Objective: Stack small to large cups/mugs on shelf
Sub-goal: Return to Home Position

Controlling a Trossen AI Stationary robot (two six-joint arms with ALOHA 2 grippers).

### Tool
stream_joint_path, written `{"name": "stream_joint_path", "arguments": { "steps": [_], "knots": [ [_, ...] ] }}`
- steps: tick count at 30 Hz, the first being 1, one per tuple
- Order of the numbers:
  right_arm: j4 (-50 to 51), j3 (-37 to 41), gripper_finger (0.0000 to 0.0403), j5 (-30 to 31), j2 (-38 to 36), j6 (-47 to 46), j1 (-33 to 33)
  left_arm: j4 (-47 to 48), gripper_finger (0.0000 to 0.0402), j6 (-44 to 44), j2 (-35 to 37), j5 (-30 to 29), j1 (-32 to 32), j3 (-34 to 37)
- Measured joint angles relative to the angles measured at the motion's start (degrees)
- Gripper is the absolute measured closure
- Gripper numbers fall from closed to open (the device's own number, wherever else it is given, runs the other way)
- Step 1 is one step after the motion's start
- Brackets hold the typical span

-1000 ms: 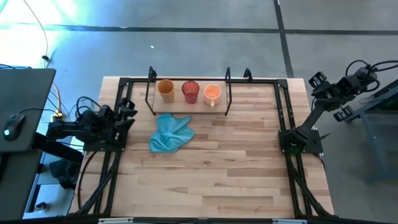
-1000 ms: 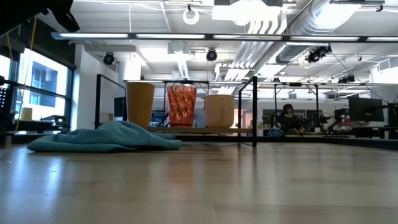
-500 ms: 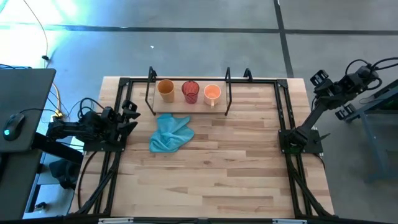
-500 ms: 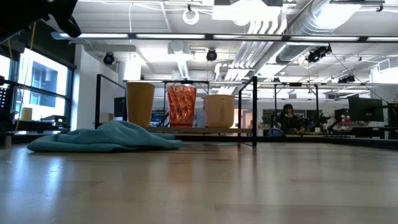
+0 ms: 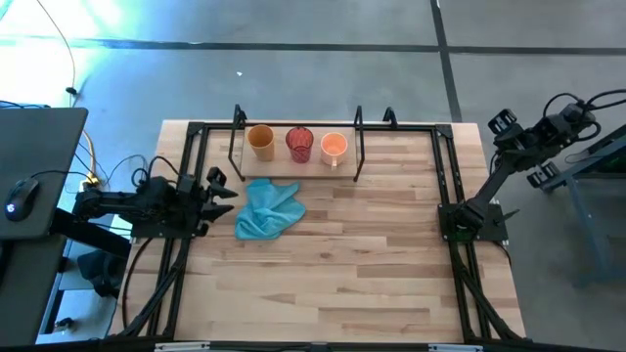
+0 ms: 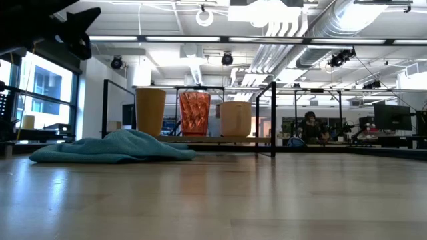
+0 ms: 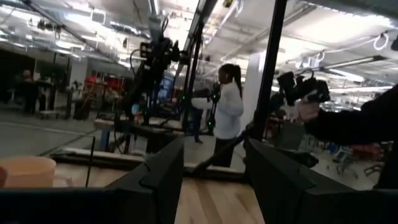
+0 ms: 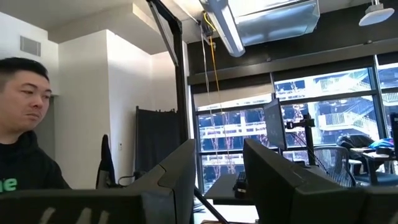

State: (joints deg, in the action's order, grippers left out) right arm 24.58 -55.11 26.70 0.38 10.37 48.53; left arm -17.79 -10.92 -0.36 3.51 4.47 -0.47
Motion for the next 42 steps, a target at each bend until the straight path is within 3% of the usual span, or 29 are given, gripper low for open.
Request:
{"name": "stream_joint_path", "arguments": {
  "steps": [6,15,21,42],
  "knots": [
    [0.00,0.00,0.0277,0.02,0.00,-1.56,0.02,1.31,0.0238,0.43,0.00,-0.05,0.00,-0.02],
    [0.04,0.00,0.0277,3.04,0.00,-3.50,-0.02,10.85,0.0238,0.55,0.00,-0.11,0.00,-0.02],
    [0.02,0.00,0.0277,3.49,0.00,-4.22,-0.02,15.02,0.0238,0.44,0.00,-3.44,0.00,-0.02],
    [4.74,0.00,0.0277,4.08,0.02,-6.18,0.00,16.81,0.0238,-2.62,0.00,-4.59,0.00,-0.04]
  ]
}}
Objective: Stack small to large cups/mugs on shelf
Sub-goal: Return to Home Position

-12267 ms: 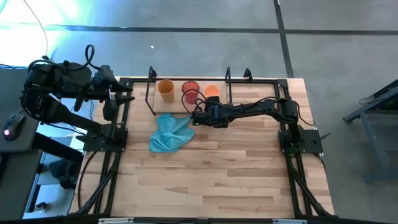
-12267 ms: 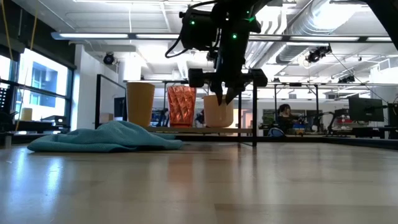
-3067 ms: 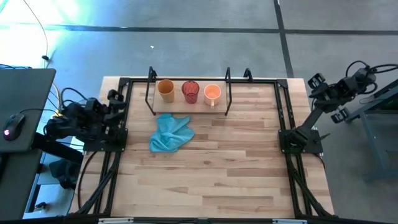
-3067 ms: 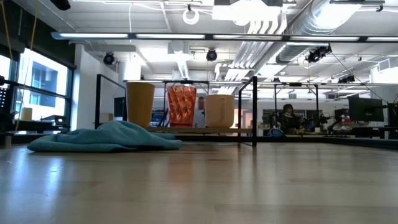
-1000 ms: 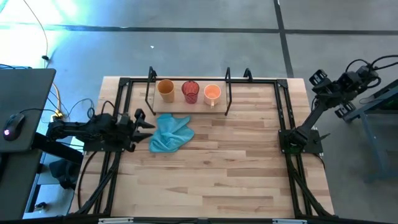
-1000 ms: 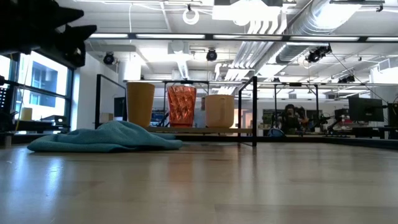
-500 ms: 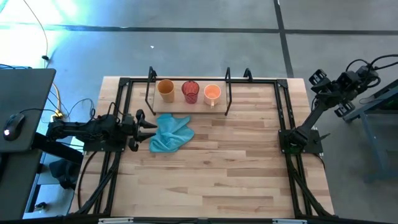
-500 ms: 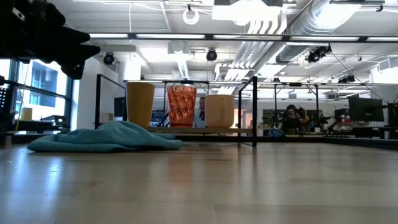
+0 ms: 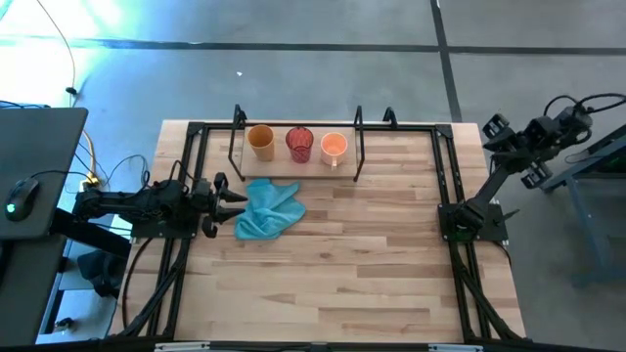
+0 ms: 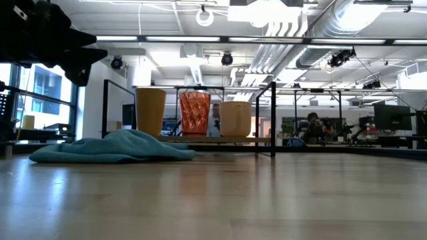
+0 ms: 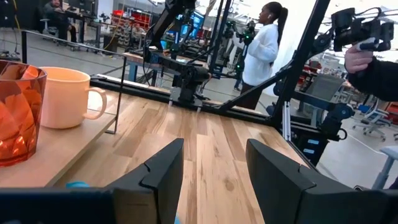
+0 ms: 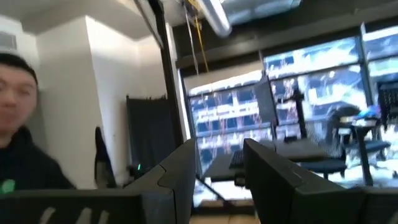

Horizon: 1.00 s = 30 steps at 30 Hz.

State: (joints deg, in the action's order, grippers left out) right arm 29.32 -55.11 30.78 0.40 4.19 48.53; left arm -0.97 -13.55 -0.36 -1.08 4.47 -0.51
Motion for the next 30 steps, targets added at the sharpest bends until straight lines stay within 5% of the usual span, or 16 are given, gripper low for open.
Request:
{"name": "stream_joint_path", "arguments": {
  "steps": [9,18,30],
  "knots": [
    [7.38,3.88,0.0277,-9.10,0.00,-5.17,-0.43,-0.01,0.0238,-0.01,-0.02,0.00,0.00,0.00],
    [-4.27,12.83,0.0277,-19.11,0.02,3.75,-1.02,-0.02,0.0238,-0.03,-0.02,0.01,0.00,0.00],
    [-21.28,25.78,0.0277,-21.89,0.02,3.78,-1.01,-0.02,0.0238,-0.03,-0.02,0.01,0.00,0.00]
  ]
}}
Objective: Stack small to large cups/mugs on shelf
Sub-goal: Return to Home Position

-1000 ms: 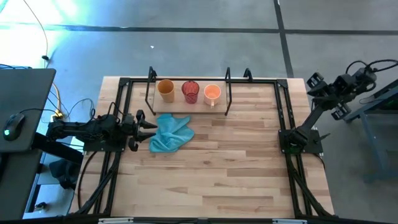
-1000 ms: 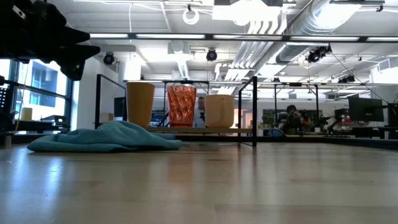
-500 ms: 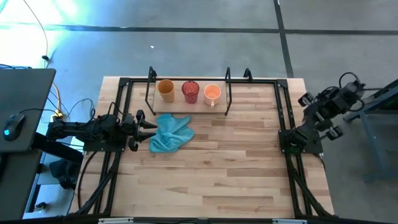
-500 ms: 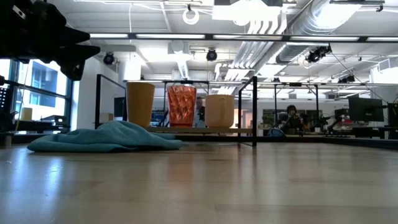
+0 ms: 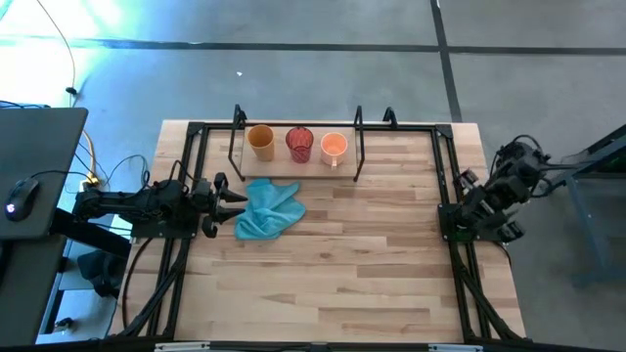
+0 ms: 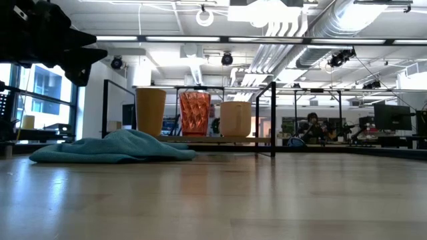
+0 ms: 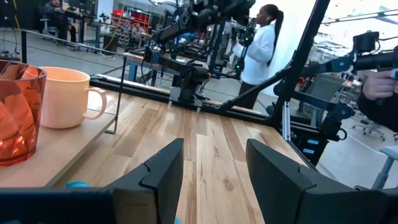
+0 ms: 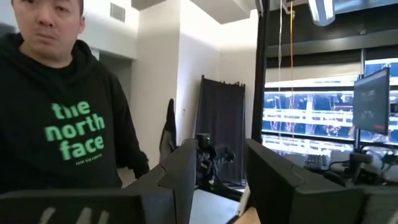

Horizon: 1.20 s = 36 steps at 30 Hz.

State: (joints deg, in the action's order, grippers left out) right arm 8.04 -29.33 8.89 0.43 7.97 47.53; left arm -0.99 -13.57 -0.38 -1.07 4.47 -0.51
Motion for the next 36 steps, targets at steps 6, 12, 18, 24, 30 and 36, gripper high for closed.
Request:
{"name": "stream_joint_path", "arguments": {
  "steps": [6,12,18,24,30,36],
  "knots": [
    [-8.22,5.65,0.0277,0.04,-0.02,-2.08,-0.02,0.00,0.0238,0.00,0.00,0.01,0.00,0.00],
    [-12.79,8.67,0.0277,0.06,-0.04,-3.28,0.00,0.00,0.0238,0.00,0.00,0.01,0.01,0.00],
    [-14.11,10.80,0.0277,2.02,-0.04,-6.39,0.00,0.00,0.0238,-0.01,0.00,0.01,0.02,0.00],
    [-22.07,16.84,0.0277,2.03,-0.04,-6.53,-0.02,0.00,0.0238,-0.01,-0.01,0.01,0.01,0.00],
    [-29.94,22.29,0.0277,1.98,-0.07,-9.53,0.00,0.00,0.0238,0.01,-0.02,0.01,0.02,0.00],
    [-33.65,26.15,0.0277,1.91,-0.07,-13.48,0.04,0.00,0.0238,-0.01,-0.02,0.01,0.01,-0.01]
  ]
}}
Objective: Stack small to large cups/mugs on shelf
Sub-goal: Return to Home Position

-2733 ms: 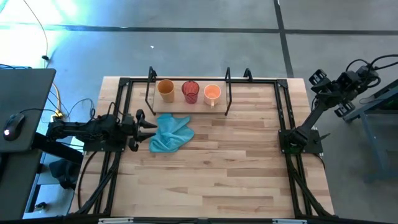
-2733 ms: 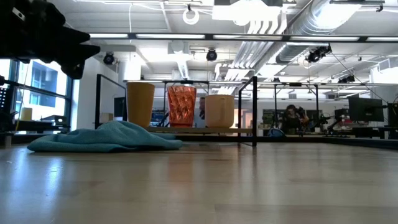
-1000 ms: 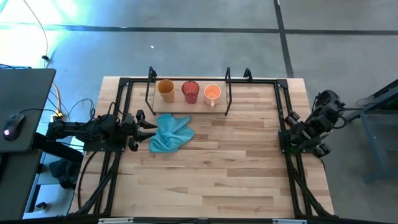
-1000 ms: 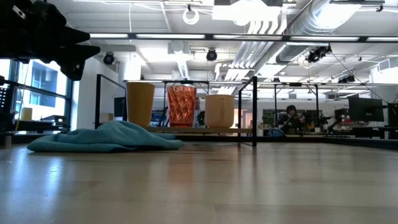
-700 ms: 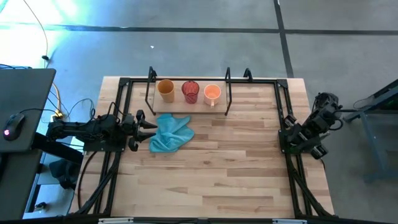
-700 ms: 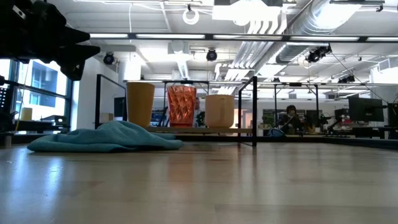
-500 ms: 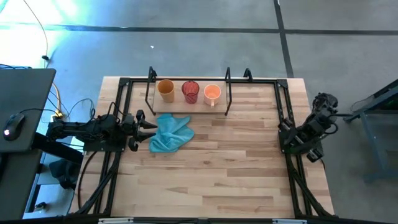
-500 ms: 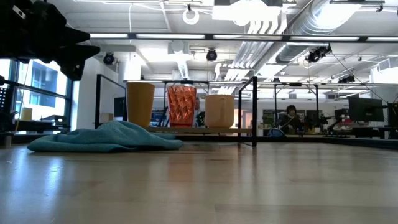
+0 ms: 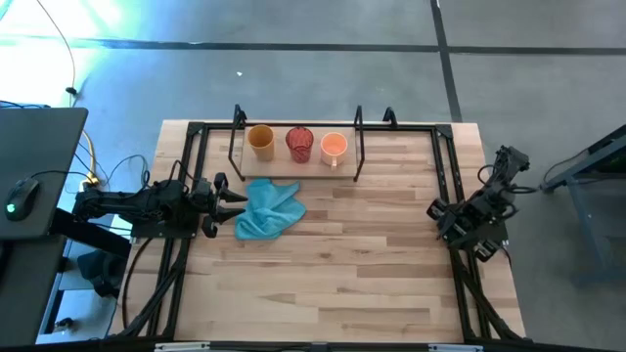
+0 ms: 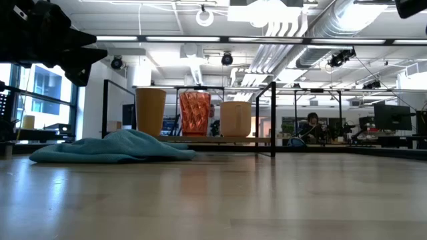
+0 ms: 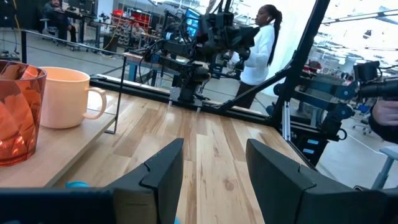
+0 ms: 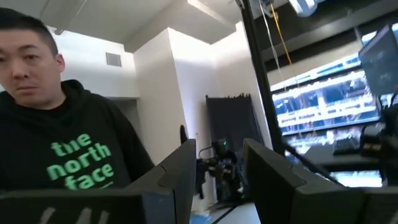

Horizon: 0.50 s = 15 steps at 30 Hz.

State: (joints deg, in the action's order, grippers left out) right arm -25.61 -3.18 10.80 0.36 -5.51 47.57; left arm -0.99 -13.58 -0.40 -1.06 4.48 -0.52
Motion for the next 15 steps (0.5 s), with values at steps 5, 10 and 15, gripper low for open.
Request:
{"name": "stream_joint_path", "arguments": {
  "steps": [5,10,15],
  "knots": [
    [-0.35,1.17,0.0277,-1.58,-0.02,-2.53,0.45,0.00,0.0238,0.01,0.00,0.00,0.00,-0.01],
    [-0.58,2.64,0.0277,-1.90,0.00,-2.04,2.04,0.00,0.0238,-0.01,0.00,0.00,-0.01,-0.02],
    [1.12,2.62,0.0277,-2.50,0.00,-1.36,3.28,0.00,0.0238,0.02,0.00,0.00,0.01,-0.02]
  ]
}}
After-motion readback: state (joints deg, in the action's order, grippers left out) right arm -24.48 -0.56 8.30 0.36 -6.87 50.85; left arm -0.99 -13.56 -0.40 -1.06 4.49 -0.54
